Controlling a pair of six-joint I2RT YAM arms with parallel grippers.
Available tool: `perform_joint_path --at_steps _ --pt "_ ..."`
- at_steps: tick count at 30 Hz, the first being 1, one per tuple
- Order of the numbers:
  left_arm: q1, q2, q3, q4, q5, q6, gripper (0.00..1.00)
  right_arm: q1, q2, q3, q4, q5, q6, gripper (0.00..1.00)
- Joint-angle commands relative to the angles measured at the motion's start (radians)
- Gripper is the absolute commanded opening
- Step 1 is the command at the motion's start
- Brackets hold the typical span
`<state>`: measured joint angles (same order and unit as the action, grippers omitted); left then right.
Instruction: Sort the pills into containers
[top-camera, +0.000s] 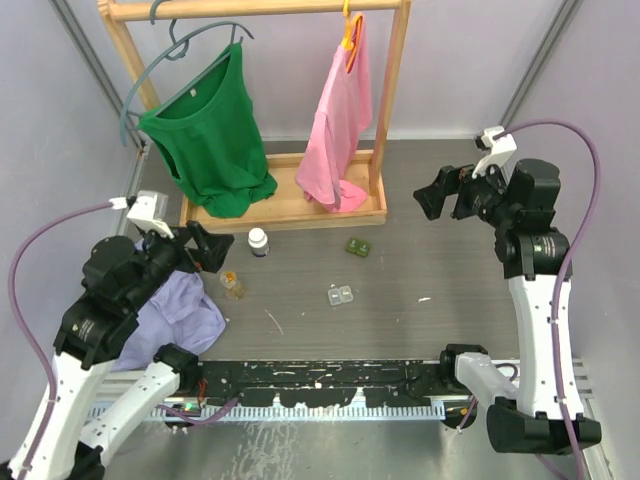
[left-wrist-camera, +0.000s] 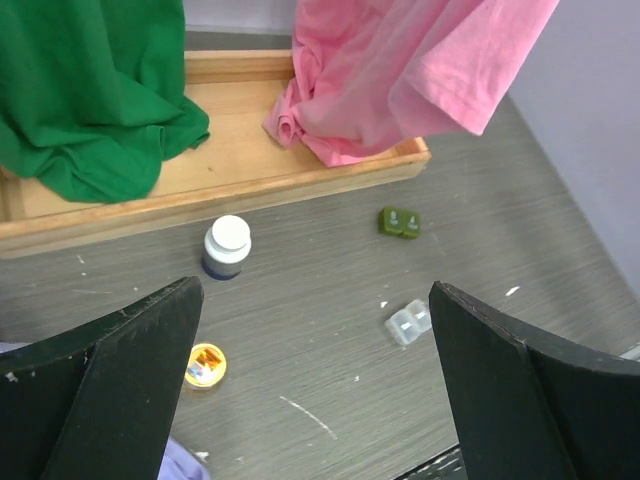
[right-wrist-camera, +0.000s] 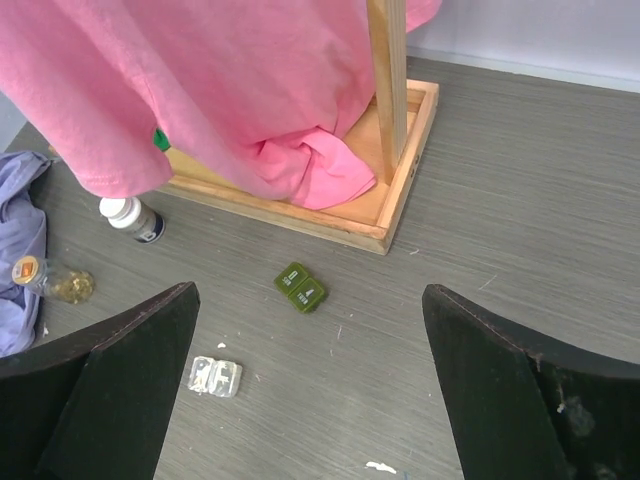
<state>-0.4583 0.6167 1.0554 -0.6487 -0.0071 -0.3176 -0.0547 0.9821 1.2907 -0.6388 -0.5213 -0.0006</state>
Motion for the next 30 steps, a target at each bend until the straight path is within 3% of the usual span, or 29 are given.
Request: perform_joint_path --at_steps 1,8,18,22,30 --pt "0.104 -0.071 -0.030 0.047 0.167 -0.122 0.98 -0.005 -0.085 -0.015 0.024 0.047 0.051 1.00" --pt "0.224 -0.159 -0.126 0.108 0.350 -0.263 0.98 -0.008 -0.180 -0.107 0.051 -0.012 0.007 1.00" --pt "0.257 -0.121 -0.288 0.273 0.584 -0.424 0.98 -0.012 -0.179 -0.304 0.033 -0.413 -0.316 1.00" --pt "0.102 -0.085 -0.308 0.284 0.498 -0.386 0.98 -0.013 -0.109 -0.380 0.111 -0.552 -0.337 1.00" --pt "-0.436 0.045 -0.433 0.467 0.096 -0.319 0.98 -0.015 0.016 -0.452 0.168 -0.556 -0.400 1.00"
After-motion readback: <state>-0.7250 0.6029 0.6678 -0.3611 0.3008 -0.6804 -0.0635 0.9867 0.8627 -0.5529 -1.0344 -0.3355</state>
